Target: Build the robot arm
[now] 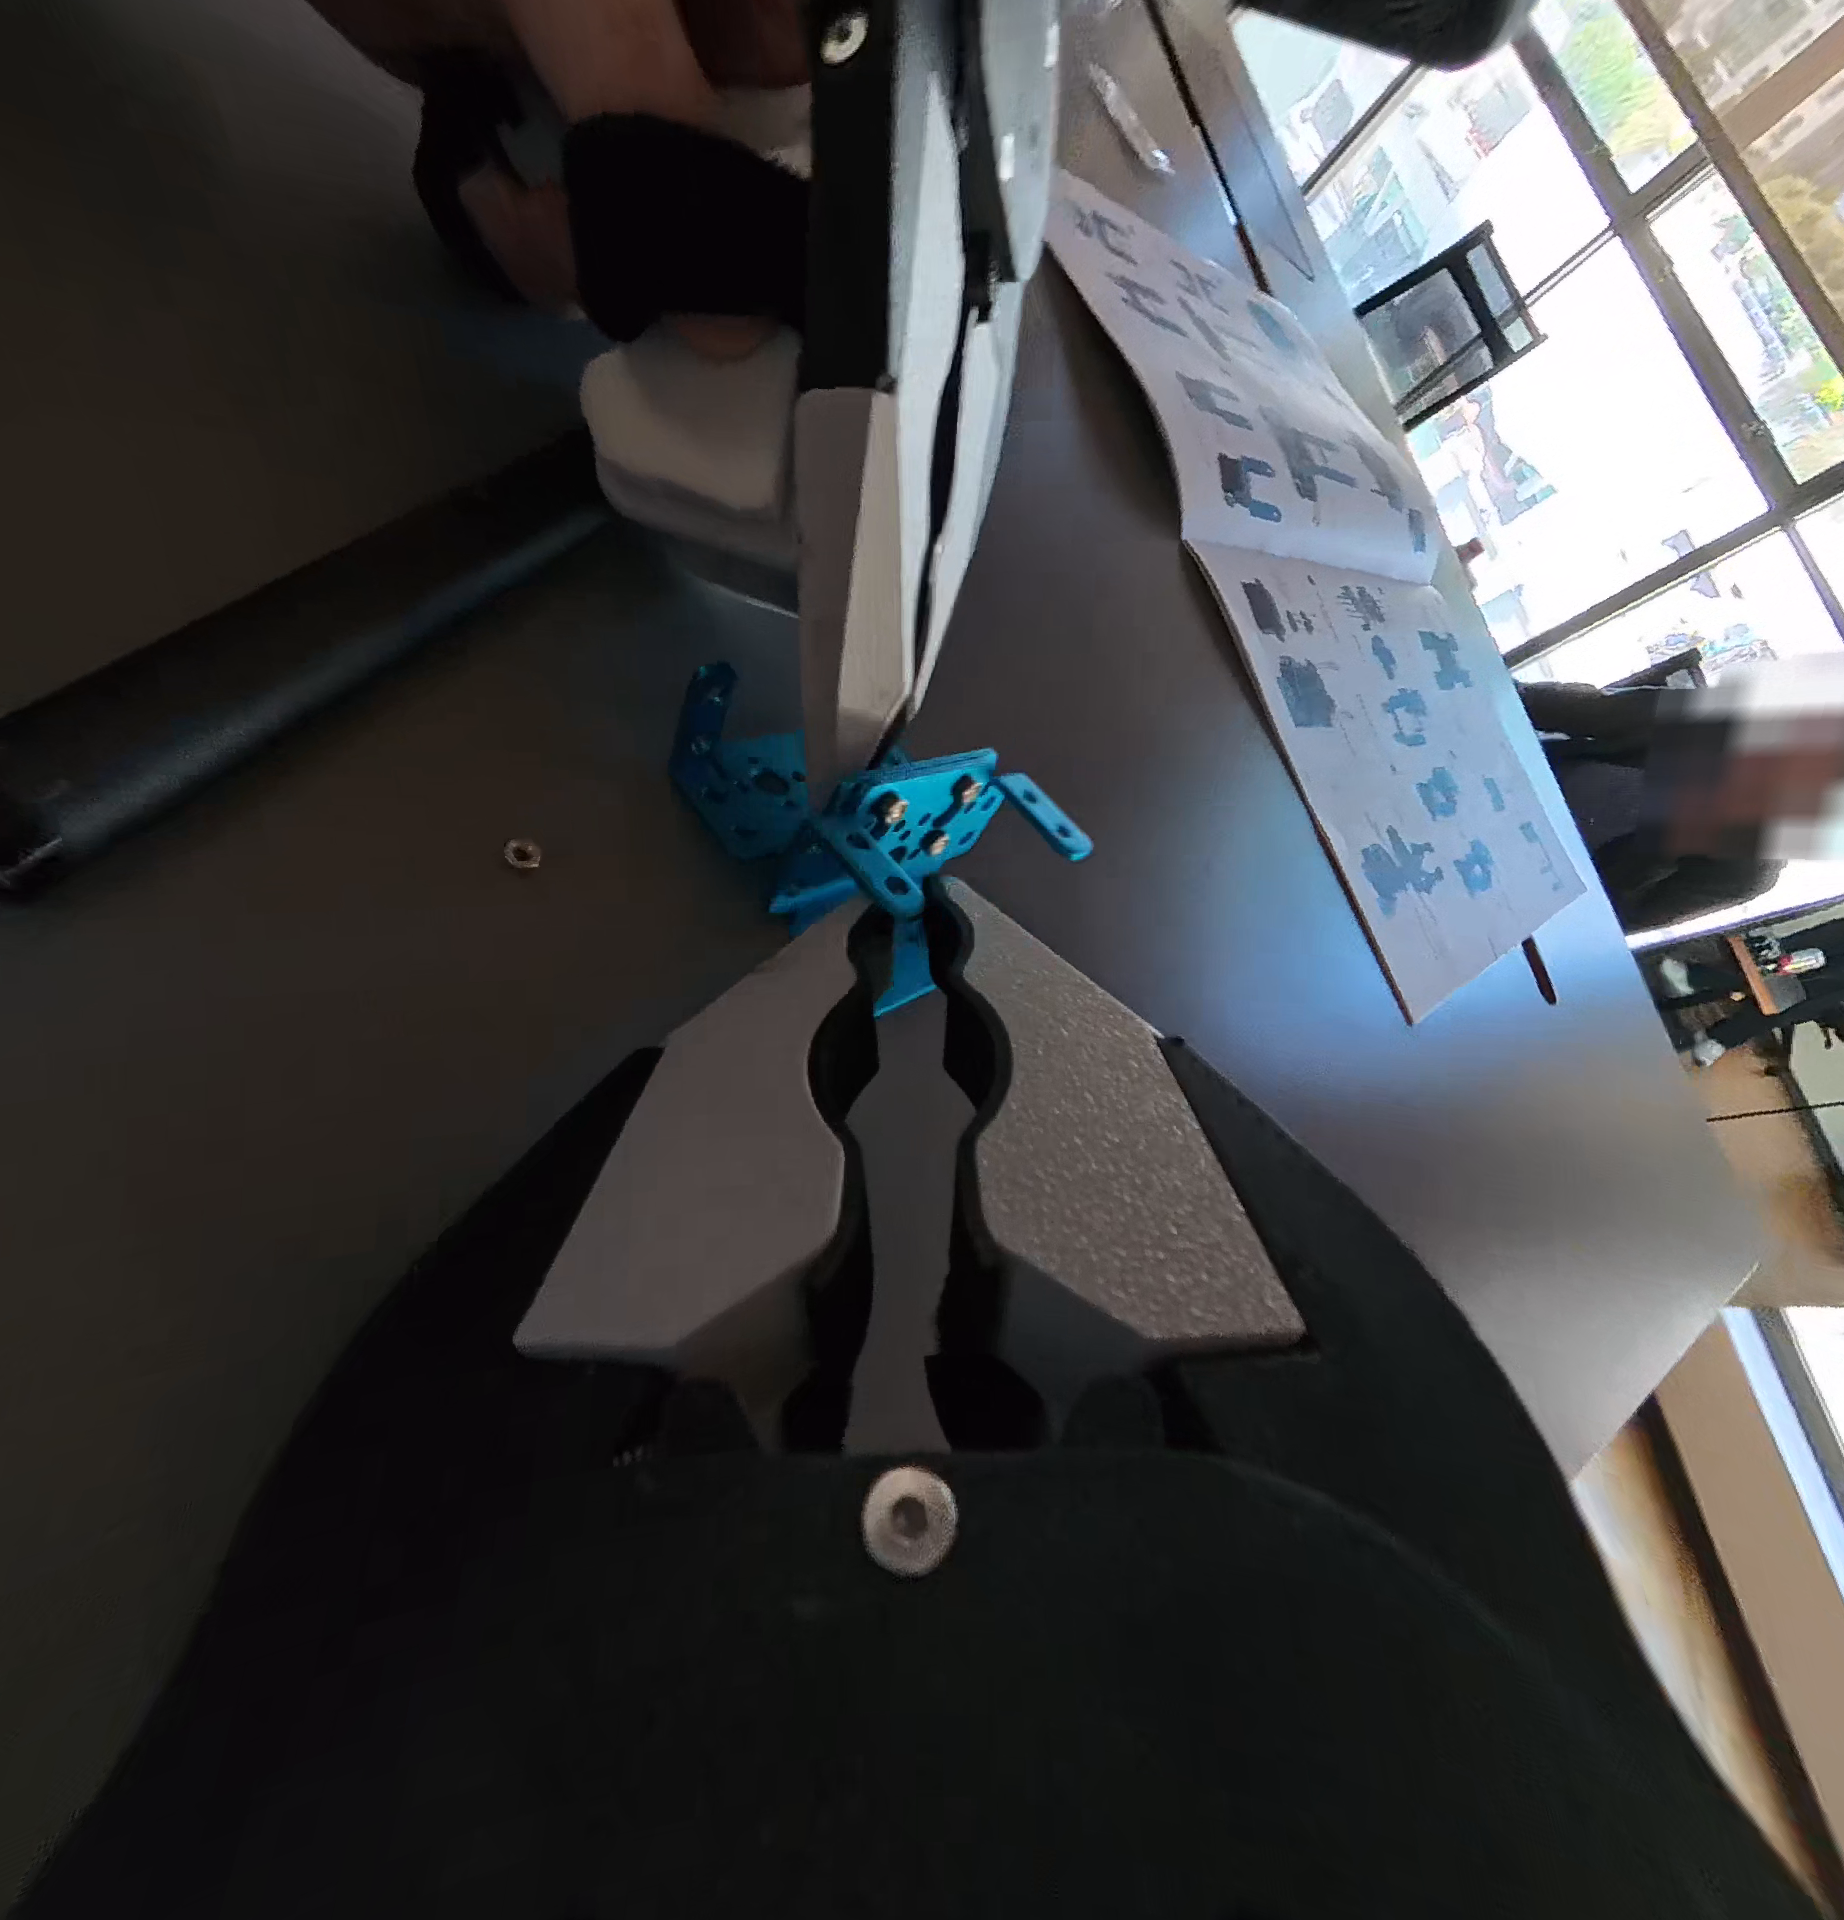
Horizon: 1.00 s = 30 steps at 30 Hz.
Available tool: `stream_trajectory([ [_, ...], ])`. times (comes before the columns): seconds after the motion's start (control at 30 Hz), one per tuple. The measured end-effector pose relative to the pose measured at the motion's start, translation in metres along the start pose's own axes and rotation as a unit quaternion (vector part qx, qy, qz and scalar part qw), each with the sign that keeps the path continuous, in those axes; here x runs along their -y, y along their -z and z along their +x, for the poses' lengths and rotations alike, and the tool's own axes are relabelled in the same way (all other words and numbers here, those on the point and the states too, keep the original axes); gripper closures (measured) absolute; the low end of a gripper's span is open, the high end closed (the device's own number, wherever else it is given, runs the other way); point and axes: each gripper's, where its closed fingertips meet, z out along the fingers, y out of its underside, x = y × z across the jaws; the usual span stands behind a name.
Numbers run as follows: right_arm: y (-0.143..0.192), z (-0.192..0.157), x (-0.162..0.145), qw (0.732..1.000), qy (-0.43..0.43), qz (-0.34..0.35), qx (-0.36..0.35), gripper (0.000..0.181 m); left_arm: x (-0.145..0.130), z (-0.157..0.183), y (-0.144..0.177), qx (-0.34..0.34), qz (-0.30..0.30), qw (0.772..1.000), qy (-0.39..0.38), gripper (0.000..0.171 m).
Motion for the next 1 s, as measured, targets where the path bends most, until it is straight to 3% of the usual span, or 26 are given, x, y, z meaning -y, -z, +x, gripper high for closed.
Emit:
stream_trajectory([
  [0.13,0.023,0.007,-0.005,0.998,-0.053,0.009,0.019,0.175,-0.001,-0.001,-0.001,-0.001,-0.003,1.0,0.006,0.171],
  [0.27,0.03,-0.006,-0.015,0.992,-0.101,0.007,0.081,0.174,0.001,0.004,-0.004,-0.016,-0.001,1.0,0.004,0.171],
  [0.5,0.022,-0.018,-0.021,0.995,-0.057,-0.017,0.085,0.174,-0.001,0.013,-0.017,-0.019,-0.019,1.0,-0.015,0.171],
  [1.0,0.029,-0.013,-0.024,0.987,-0.102,-0.004,0.127,0.172,-0.003,0.011,-0.022,-0.003,-0.033,0.999,-0.024,0.171],
])
